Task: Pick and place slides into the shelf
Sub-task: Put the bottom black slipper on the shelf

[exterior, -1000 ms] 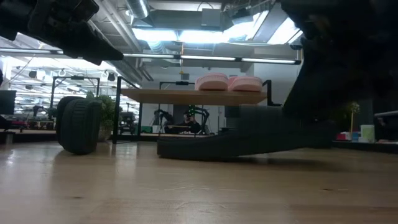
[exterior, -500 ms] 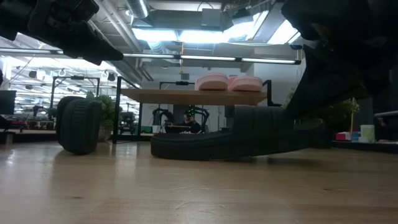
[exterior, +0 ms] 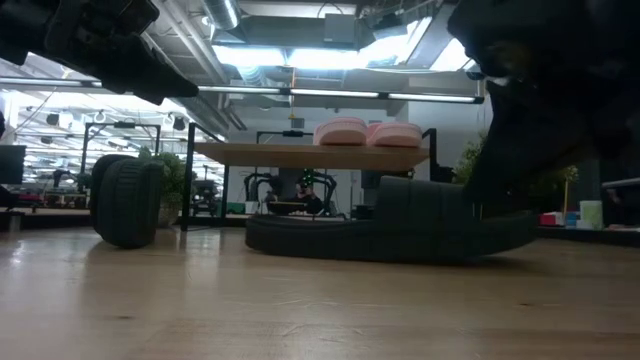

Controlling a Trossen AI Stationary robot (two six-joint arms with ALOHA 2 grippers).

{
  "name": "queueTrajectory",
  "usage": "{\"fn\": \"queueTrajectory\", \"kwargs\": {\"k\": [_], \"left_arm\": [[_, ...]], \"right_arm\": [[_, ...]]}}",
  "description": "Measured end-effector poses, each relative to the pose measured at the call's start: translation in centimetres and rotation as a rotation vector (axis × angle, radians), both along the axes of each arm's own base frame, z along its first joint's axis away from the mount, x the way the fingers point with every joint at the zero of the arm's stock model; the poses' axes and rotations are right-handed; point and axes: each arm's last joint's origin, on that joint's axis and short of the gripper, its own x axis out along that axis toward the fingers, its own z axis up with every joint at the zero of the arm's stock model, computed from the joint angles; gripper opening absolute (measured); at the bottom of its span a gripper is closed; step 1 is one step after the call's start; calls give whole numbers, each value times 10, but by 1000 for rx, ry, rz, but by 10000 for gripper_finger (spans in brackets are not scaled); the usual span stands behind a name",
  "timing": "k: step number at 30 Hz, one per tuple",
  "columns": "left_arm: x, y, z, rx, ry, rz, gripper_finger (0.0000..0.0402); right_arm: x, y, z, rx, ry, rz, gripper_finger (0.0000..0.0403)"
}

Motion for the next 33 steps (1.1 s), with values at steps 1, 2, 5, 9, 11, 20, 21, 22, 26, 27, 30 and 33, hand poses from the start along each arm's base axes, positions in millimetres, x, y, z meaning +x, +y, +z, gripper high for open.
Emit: {"fn": "queueTrajectory", "kwargs": {"k": [1, 2, 5, 9, 11, 20, 21, 22, 26, 27, 30, 33], "left_arm": [[0, 0, 0, 0, 0, 0, 0], [0, 0, 0, 0, 0, 0, 0], [0, 0, 0, 0, 1, 0, 0], [0, 0, -1, 0, 7, 0, 0], [0, 0, -1, 1, 15, 0, 0], [-1, 0, -3, -1, 34, 2, 0], [-1, 0, -3, -1, 34, 2, 0], [-1, 0, -3, -1, 34, 2, 0], [-1, 0, -3, -2, 34, 2, 0], [-1, 0, -3, -2, 34, 2, 0], [-1, 0, -3, -3, 34, 2, 0], [-1, 0, -3, -3, 33, 3, 0]], "right_arm": [[0, 0, 0, 10, -7, -15, 5], [0, 0, 0, 17, -11, -25, 4], [0, 1, 0, 27, -20, -31, 4], [-1, 5, 0, 60, -47, -57, 4], [-3, 9, -4, 73, -56, -70, 3], [-21, 32, -13, 60, -184, -133, 2], [-23, 34, -12, 56, -207, -138, 2], [-24, 36, -12, 59, -216, -138, 2], [-27, 39, -12, 88, -241, -163, 2], [-27, 39, -11, 89, -242, -164, 2], [-25, 37, -11, 87, -244, -172, 6], [-20, 32, -11, 80, -243, -189, 25]]}}
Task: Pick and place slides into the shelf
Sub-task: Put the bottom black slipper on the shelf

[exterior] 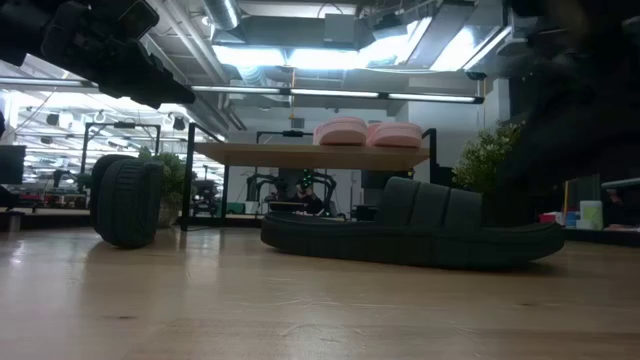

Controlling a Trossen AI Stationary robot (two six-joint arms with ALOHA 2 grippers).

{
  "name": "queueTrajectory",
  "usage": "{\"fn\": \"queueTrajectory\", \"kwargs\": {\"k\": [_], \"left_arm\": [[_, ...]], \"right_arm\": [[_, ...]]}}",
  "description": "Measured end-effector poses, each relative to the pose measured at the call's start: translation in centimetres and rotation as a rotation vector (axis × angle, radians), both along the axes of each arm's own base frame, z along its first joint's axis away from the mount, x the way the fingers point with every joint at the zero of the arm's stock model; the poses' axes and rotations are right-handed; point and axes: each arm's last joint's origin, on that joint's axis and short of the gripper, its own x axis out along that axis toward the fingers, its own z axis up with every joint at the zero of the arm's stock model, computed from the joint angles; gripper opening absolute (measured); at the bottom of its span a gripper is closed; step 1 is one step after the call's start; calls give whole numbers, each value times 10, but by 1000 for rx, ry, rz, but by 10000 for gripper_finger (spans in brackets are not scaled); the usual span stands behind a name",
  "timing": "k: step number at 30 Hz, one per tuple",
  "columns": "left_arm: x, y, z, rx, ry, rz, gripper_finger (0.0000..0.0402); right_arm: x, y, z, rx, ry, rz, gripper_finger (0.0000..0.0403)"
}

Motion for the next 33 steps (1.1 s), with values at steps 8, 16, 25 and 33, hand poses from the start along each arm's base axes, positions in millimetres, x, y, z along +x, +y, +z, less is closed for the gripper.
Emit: {"fn": "queueTrajectory", "kwargs": {"k": [8, 16, 25, 33], "left_arm": [[0, 0, 0, 1, 0, 0, 0], [0, 0, 0, 1, 0, 0, 0], [0, 0, 0, 1, 0, 0, 0], [0, 0, 0, 2, 1, -1, 0]], "right_arm": [[2, -3, 0, -8, 4, -6, 114], [6, -7, -1, 25, 28, -17, 175], [18, -10, -19, 37, 23, -46, 169], [22, -9, -21, 29, -28, -55, 157]]}}
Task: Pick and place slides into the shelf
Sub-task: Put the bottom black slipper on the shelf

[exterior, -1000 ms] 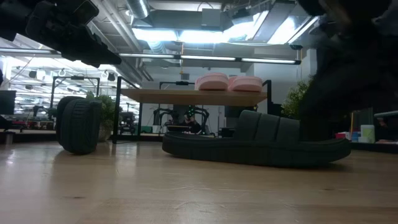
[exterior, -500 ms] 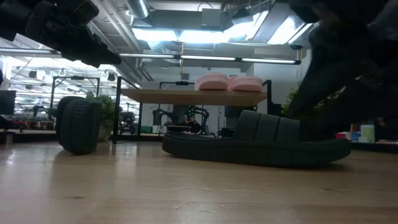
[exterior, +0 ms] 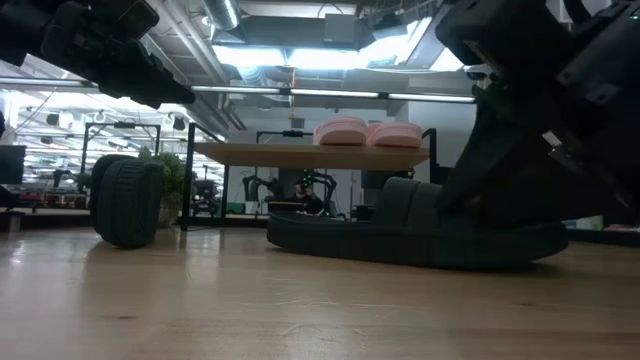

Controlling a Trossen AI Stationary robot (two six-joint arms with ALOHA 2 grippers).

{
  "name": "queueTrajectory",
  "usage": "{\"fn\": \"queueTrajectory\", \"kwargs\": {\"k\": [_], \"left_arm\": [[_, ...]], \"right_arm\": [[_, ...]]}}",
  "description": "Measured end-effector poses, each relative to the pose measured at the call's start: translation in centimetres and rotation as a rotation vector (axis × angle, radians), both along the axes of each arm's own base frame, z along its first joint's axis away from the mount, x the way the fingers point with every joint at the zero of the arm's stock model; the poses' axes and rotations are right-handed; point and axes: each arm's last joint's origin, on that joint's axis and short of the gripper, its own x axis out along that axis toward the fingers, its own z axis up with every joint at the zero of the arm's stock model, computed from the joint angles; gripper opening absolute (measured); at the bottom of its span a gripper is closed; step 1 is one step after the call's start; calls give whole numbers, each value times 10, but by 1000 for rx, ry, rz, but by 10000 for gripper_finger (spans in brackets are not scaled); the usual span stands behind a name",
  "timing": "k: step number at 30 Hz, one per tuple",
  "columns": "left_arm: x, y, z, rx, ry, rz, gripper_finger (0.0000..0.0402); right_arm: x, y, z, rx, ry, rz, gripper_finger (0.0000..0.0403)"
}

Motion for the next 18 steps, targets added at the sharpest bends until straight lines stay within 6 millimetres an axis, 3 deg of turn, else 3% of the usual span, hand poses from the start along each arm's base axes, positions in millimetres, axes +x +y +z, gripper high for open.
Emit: {"fn": "queueTrajectory", "kwargs": {"k": [13, 16, 18], "left_arm": [[0, 0, 0, 1, 0, 0, 0], [0, 0, 0, 1, 1, 0, 0], [0, 0, 0, 2, 1, -1, 0]], "right_arm": [[7, -5, 2, -75, -15, 23, 152], [6, -4, 2, -95, -1, 42, 122], [6, -5, 2, -102, 5, 45, 80]]}}
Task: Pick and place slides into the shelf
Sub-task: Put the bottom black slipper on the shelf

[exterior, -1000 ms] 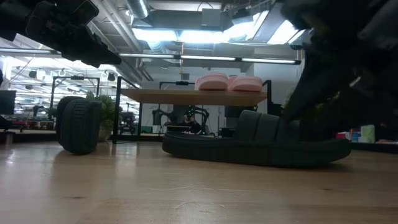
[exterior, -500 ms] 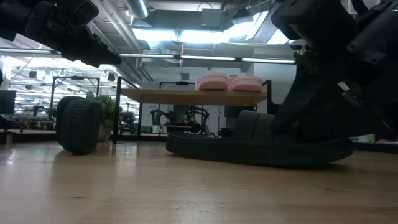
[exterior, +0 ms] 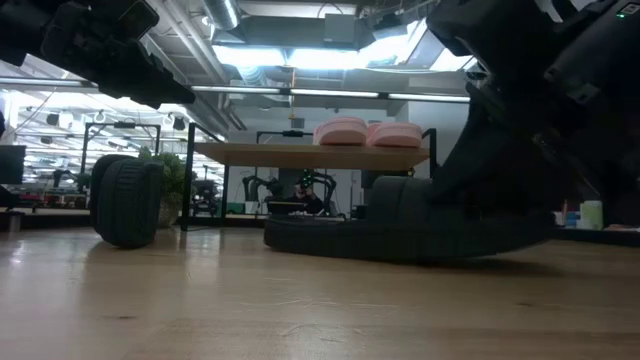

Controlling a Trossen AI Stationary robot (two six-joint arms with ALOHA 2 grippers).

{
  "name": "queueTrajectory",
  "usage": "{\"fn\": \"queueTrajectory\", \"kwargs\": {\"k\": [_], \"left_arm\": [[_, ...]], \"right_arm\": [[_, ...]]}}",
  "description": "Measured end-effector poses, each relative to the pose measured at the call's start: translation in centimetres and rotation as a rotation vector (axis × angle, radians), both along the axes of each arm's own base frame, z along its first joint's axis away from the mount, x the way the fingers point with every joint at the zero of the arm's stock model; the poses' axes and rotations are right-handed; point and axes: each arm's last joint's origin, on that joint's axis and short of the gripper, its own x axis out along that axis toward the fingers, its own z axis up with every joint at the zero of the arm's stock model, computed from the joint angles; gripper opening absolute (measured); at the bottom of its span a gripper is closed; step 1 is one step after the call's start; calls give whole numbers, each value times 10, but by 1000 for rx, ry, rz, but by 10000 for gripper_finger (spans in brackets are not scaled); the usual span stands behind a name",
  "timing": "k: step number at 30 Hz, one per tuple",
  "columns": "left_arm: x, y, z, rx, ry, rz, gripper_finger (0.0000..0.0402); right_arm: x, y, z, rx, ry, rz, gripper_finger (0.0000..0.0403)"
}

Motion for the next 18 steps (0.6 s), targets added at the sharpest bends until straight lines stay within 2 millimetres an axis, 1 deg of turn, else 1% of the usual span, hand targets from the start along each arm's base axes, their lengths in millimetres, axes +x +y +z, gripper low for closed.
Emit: {"fn": "queueTrajectory", "kwargs": {"k": [2, 3, 7, 10, 13, 18], "left_arm": [[0, 0, 0, 1, 0, 0, 0], [0, 0, 0, 1, 0, 0, 0], [0, 0, 0, 5, -1, -2, 0], [0, 0, 0, 23, 1, -9, 0], [0, 0, 0, 39, 2, -17, 0], [1, 0, 3, 103, -25, -41, 0]], "right_arm": [[-1, -1, 0, -10, 10, 0, 29], [-1, -1, 0, -17, 13, 0, 18], [-2, -1, 0, -46, 49, 33, 11], [-2, -2, 7, -43, 82, 75, 11], [-3, -2, 20, -55, 94, 127, 11], [-8, -4, 49, -55, 127, 260, 11]]}}
